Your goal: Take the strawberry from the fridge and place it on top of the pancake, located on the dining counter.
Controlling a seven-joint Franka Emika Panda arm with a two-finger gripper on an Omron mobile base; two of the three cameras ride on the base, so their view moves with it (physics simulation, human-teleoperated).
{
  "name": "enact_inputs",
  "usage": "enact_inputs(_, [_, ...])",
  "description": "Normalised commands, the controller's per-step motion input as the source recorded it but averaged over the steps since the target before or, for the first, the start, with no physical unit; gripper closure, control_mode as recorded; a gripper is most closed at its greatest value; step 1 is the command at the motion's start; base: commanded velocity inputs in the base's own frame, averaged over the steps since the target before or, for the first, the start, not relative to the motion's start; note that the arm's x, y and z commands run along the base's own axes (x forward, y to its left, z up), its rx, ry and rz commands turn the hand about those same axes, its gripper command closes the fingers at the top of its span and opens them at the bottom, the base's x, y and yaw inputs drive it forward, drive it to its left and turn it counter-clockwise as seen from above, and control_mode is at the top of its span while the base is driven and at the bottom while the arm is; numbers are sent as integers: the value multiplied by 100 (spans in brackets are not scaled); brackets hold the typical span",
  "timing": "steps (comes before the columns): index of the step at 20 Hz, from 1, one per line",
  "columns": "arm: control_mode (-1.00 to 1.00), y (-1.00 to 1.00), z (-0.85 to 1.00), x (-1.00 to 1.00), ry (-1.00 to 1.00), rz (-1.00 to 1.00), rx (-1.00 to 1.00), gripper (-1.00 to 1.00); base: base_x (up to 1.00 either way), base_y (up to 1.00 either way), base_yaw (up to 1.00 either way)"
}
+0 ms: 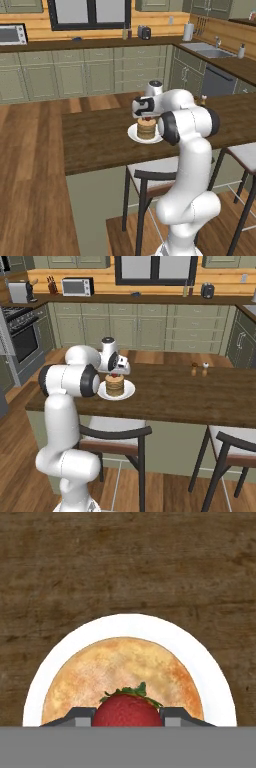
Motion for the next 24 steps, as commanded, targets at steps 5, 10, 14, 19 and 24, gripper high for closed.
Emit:
enact_inputs(5, [-100,0,-13,1,1,0,0,100,0,0,0])
enact_inputs(10, [-100,0,-1,0,0,0,0,100,0,0,0])
enact_inputs(14, [-100,0,0,-10,0,-1,0,100,0,0,0])
enact_inputs(19, [-100,0,0,-24,0,0,0,100,0,0,0])
enact_inputs(24, [-100,0,-1,-21,0,-1,0,100,0,0,0])
